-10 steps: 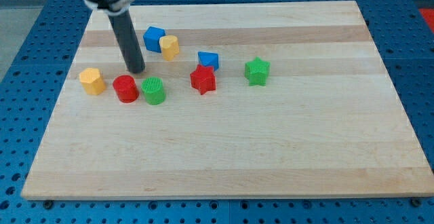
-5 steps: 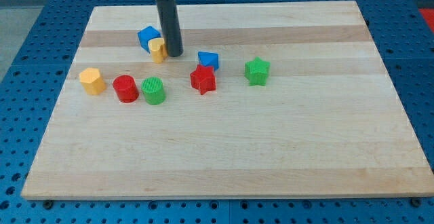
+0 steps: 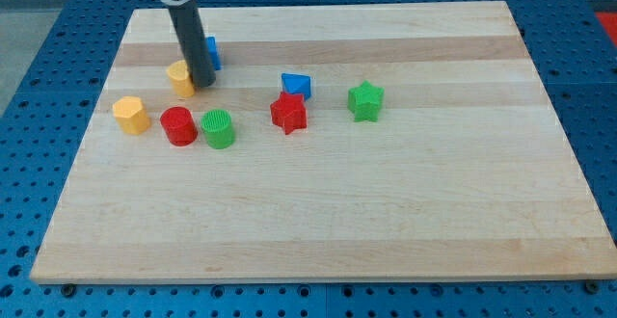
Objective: Move the yellow heart above the yellow hexagon
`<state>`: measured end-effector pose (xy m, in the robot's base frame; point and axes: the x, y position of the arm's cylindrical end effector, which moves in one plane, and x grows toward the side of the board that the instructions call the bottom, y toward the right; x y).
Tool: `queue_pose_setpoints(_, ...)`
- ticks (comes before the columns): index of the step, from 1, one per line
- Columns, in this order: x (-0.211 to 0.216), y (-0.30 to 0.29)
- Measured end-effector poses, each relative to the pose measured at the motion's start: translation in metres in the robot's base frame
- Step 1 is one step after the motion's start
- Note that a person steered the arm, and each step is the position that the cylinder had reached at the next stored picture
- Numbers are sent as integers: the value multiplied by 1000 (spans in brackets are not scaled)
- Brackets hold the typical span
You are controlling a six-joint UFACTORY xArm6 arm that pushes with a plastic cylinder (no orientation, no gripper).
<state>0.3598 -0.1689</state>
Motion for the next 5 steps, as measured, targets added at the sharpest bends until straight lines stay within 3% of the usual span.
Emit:
queue_pose_setpoints(2,5,-32)
queue_pose_setpoints(5,-51,-39)
